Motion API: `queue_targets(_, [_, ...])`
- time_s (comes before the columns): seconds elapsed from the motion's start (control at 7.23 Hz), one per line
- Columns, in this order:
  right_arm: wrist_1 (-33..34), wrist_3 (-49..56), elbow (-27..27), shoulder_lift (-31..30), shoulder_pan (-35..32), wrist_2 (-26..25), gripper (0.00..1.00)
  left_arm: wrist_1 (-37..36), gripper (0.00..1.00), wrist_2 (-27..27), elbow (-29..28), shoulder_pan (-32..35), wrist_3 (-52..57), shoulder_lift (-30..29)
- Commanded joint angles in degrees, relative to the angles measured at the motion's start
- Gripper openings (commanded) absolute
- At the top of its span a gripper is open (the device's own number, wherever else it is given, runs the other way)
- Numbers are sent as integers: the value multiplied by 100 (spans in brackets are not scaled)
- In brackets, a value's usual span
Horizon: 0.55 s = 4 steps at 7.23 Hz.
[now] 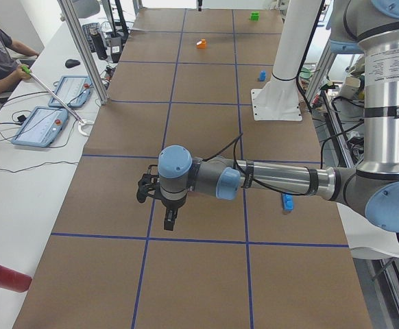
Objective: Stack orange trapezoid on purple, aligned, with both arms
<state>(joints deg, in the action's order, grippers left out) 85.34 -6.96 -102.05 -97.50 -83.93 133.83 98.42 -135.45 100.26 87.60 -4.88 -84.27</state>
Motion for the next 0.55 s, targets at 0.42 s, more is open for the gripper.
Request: queue_targets(0.42, [0,-7,0,-6,0,38,100,942,100,-8,-103,-6,-49,201])
